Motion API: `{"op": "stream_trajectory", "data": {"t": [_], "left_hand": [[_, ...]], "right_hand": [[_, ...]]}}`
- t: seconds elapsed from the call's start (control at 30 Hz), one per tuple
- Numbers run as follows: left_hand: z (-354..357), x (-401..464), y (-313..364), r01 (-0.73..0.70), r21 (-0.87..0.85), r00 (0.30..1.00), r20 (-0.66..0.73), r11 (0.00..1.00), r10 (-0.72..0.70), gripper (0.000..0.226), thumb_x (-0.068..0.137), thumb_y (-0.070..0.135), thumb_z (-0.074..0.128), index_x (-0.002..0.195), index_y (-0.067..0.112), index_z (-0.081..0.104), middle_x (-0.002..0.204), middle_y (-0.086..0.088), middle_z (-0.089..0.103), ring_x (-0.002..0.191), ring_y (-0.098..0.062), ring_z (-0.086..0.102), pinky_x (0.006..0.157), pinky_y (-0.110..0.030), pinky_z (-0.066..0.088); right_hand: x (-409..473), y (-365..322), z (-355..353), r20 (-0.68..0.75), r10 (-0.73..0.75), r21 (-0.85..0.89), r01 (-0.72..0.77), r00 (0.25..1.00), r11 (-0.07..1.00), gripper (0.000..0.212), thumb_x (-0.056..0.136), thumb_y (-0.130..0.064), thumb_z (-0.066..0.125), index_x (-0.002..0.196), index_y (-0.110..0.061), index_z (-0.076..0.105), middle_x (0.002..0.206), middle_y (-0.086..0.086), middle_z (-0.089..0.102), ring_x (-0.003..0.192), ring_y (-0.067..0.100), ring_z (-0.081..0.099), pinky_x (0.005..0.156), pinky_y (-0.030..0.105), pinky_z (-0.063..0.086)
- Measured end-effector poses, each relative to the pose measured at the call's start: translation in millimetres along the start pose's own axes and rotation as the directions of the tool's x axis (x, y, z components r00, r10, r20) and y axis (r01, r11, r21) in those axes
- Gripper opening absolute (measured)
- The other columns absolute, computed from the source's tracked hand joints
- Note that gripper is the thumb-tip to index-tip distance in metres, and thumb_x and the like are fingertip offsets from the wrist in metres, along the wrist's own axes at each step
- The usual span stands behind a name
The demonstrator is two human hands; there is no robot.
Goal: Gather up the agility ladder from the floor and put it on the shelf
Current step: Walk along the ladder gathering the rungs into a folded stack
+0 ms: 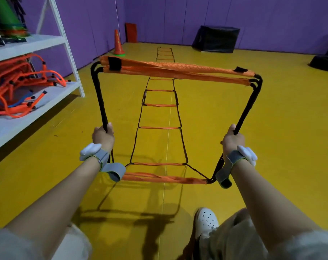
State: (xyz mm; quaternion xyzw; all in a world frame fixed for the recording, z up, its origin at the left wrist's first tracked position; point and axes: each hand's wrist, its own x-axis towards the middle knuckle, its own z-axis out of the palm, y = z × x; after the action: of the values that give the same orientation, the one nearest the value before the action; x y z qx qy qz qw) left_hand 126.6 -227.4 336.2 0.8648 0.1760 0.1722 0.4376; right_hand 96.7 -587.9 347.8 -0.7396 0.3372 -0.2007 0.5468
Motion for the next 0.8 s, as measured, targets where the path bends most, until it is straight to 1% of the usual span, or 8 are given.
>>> {"op": "stream_trajectory", "data": {"t": [0.1,0.2,0.3,0.4,0.57,0.63,0.7,0.8], "left_hand": [[17,-1,-15,0.095,-0.077,0.994,0.057,0.993,-0.090,0.046,0.105,0.035,0.029,0.088,0.002,0.057,0.069,-0.010,0.054,0.055,-0.024,0.044,0.050,-0.026,0.030],[33,-3,-38,0.106,-0.029,0.992,0.070,0.994,-0.104,0.050,0.104,0.033,0.030,0.060,0.012,0.036,0.054,-0.007,0.036,0.048,-0.025,0.033,0.047,-0.029,0.020],[48,-7,-60,0.134,0.060,0.987,0.083,0.989,-0.139,0.051,0.104,0.031,0.031,0.056,0.017,0.026,0.053,-0.005,0.029,0.046,-0.021,0.025,0.048,-0.030,0.015],[67,-8,-90,0.181,0.122,0.978,0.086,0.976,-0.192,0.051,0.104,0.030,0.032,0.056,0.016,0.026,0.054,-0.004,0.029,0.048,-0.019,0.025,0.048,-0.031,0.014],[94,-10,-137,0.251,0.238,0.948,0.137,0.938,-0.288,0.050,0.105,0.032,0.030,0.057,0.014,0.028,0.057,-0.005,0.031,0.049,-0.020,0.027,0.048,-0.033,0.017],[108,-9,-157,0.307,0.269,0.925,0.144,0.913,-0.353,0.050,0.104,0.033,0.030,0.064,0.005,0.039,0.057,-0.006,0.032,0.050,-0.021,0.028,0.047,-0.031,0.018],[123,-7,-172,0.350,0.283,0.903,0.151,0.893,-0.402,0.048,0.104,0.033,0.030,0.088,-0.005,0.054,0.060,-0.014,0.041,0.053,-0.028,0.034,0.048,-0.033,0.021],[145,1,-195,0.384,0.324,0.874,0.175,0.865,-0.454,0.058,0.104,0.034,0.032,0.118,-0.017,0.055,0.104,-0.040,0.062,0.085,-0.048,0.057,0.070,-0.050,0.042]], "right_hand": [[2,17,12,0.002,0.021,-0.069,-0.021,1.000,0.997,0.050,0.101,-0.043,0.031,0.087,-0.001,0.054,0.083,0.019,0.055,0.079,0.029,0.054,0.073,0.038,0.043],[1,42,22,0.027,0.074,-0.112,-0.071,0.997,0.991,0.050,0.100,-0.047,0.031,0.081,-0.005,0.052,0.064,0.014,0.054,0.071,0.032,0.055,0.067,0.035,0.039],[5,69,33,0.047,0.124,-0.184,-0.113,0.991,0.976,0.050,0.100,-0.045,0.034,0.084,-0.003,0.055,0.059,0.010,0.049,0.071,0.031,0.053,0.065,0.035,0.037],[7,97,49,0.044,0.154,-0.270,-0.136,0.987,0.953,0.053,0.099,-0.044,0.037,0.089,0.002,0.060,0.072,0.019,0.055,0.069,0.031,0.050,0.065,0.034,0.034],[14,146,74,0.084,0.266,-0.445,-0.203,0.960,0.872,0.065,0.097,-0.052,0.037,0.105,0.006,0.066,0.067,0.017,0.057,0.068,0.031,0.051,0.065,0.033,0.034],[18,163,89,0.075,0.300,-0.500,-0.225,0.951,0.837,0.067,0.095,-0.056,0.037,0.106,0.003,0.067,0.076,0.019,0.063,0.077,0.035,0.059,0.069,0.034,0.037],[25,180,104,0.067,0.324,-0.534,-0.240,0.944,0.811,0.067,0.094,-0.057,0.037,0.109,0.001,0.066,0.094,0.023,0.069,0.090,0.038,0.064,0.072,0.033,0.039],[37,203,125,0.072,0.350,-0.592,-0.242,0.934,0.768,0.065,0.094,-0.057,0.038,0.111,-0.002,0.066,0.103,0.023,0.069,0.096,0.039,0.064,0.073,0.034,0.040]]}}
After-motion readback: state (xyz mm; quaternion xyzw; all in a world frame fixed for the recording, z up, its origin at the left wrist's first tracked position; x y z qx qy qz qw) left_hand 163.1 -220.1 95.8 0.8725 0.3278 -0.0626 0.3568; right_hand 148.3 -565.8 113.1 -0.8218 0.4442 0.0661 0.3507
